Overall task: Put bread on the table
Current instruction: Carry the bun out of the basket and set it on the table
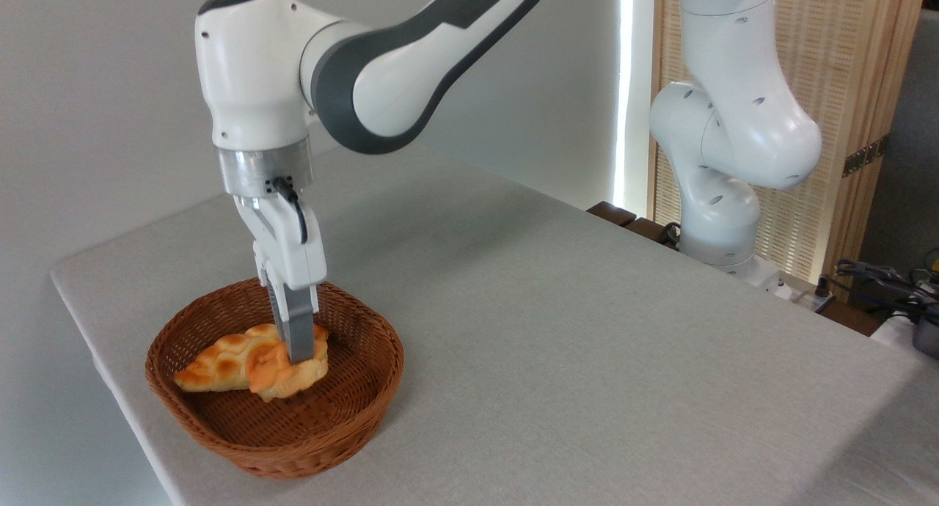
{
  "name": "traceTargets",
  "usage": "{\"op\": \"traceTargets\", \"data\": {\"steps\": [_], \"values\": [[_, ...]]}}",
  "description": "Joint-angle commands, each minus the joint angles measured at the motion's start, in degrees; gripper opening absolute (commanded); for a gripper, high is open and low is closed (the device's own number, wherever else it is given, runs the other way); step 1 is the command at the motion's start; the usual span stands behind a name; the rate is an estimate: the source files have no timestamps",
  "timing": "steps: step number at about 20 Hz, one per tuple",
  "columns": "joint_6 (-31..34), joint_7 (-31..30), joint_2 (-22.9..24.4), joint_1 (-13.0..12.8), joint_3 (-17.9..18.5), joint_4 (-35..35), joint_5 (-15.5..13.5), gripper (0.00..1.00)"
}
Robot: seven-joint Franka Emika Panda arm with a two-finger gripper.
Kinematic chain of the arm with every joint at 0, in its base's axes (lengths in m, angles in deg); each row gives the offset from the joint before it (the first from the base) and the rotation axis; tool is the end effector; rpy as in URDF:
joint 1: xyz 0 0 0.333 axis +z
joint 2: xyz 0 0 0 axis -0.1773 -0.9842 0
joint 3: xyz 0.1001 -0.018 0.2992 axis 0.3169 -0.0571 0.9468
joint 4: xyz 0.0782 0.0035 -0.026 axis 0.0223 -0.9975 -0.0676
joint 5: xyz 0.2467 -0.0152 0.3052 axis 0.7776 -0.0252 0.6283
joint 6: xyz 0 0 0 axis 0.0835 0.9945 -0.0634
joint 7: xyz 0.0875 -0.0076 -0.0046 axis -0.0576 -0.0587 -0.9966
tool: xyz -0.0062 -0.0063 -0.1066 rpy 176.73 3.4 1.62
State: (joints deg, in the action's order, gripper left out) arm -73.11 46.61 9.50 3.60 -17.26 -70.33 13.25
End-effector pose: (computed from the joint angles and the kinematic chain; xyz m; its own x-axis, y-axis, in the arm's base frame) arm 0.6104 -0.1212 0.4713 0.5912 -0.8014 0.0906 -0.7903 -0.5981 -0.1328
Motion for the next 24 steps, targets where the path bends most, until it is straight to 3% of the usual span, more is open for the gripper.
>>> {"op": "traceTargets", "data": {"steps": [1, 5, 8, 11, 13, 14, 15, 16, 21, 24], "values": [[5.8, -0.8, 5.8, 0.0, 0.6, -0.5, -0.6, 0.10], [20.4, 0.6, 14.2, 0.0, 0.9, -2.7, -0.5, 0.11], [21.3, 5.5, 20.9, 0.0, 0.9, -12.3, -0.5, 0.17], [21.1, 6.6, 21.4, -0.4, 0.9, -17.1, -0.5, 0.29], [20.4, 6.9, 20.7, -1.2, 0.9, -18.3, -0.3, 0.51], [20.0, 6.9, 20.1, -1.2, 0.9, -18.8, -0.1, 0.68], [19.7, 7.0, 19.8, -1.2, 0.9, -18.9, 0.3, 0.91], [19.6, 7.1, 19.8, -1.2, 0.9, -18.8, 0.5, 1.00], [19.3, 7.2, 19.7, -1.2, 0.9, -18.8, 3.5, 1.00], [19.3, 7.2, 19.7, -1.1, 0.9, -18.7, 3.6, 1.00]]}}
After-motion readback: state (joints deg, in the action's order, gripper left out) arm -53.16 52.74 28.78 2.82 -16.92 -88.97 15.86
